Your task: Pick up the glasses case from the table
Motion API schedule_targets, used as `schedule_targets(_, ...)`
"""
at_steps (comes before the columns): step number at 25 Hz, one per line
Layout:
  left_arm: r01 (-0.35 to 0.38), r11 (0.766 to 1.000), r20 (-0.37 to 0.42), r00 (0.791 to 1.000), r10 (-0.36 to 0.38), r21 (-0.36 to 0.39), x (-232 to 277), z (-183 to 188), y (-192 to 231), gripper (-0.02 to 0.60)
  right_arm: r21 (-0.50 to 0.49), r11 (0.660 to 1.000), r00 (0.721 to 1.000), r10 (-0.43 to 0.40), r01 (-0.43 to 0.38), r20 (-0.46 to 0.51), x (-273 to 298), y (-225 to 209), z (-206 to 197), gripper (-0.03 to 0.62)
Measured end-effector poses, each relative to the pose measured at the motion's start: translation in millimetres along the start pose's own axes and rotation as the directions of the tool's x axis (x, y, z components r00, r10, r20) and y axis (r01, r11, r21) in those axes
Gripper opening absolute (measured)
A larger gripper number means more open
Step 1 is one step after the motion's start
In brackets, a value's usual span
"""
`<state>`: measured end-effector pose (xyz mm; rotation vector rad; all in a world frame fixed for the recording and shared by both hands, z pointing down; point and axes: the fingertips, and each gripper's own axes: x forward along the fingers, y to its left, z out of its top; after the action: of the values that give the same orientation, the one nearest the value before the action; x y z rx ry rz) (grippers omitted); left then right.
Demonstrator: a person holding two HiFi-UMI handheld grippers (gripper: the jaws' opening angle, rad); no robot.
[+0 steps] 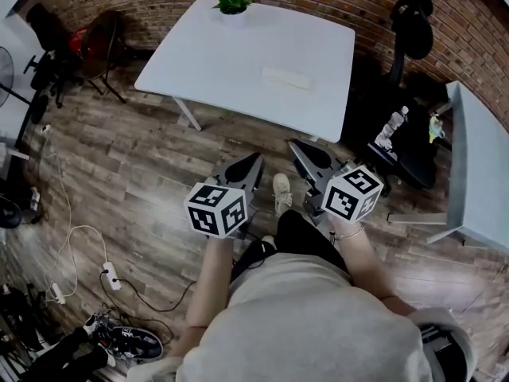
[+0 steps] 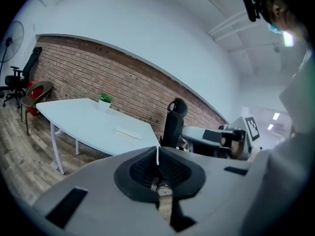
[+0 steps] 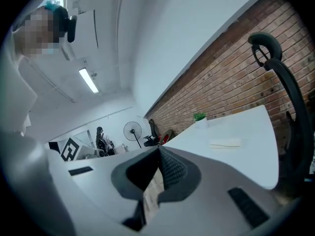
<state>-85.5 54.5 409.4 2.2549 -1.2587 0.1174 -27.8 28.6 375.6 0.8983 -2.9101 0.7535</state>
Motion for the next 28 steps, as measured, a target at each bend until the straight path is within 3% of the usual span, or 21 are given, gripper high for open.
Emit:
schedule_targets(7, -0.075, 0.997, -0.023, 0.997, 0.076, 0.035, 60.4, 43.4, 53.1, 0.012, -0.005, 1.0, 1.0, 0.027, -0.027, -0.008, 61.5, -65.1, 35.7, -0.002)
schedule_targets(14, -0.115, 0.993, -0.014, 0.993, 0.116, 0.018, 131.5, 102.9, 94.0, 0.012, -0.142, 0.979, 0.982, 0.126, -0.146, -0.141, 121.1, -129.4, 85.4, -0.002)
schedule_targets(20, -0.145, 0.988, -0.027, 0.989, 0.144, -0.048, 180.9, 121.3, 126.3, 0.012, -0.216, 0.964, 0.959, 0.094, -0.154, -0.268, 158.1, -187.8, 93.5, 0.0)
schedule_targets(23, -0.171, 0.982, -0.056, 0.984, 0.167, -0.08, 198.5, 117.3, 144.5, 0.012, -0.236, 0.957, 0.933, 0.081, -0.171, -0.35, 174.4, -215.0, 83.7, 0.071)
schedule_targets(28, -0.203, 0.968, -0.098, 0.977, 0.19, -0.147, 217.4, 104.4, 170.8, 0.012, -0.275, 0.924, 0.869, 0.107, -0.267, -0.484, 197.3, -240.7, 57.3, 0.199)
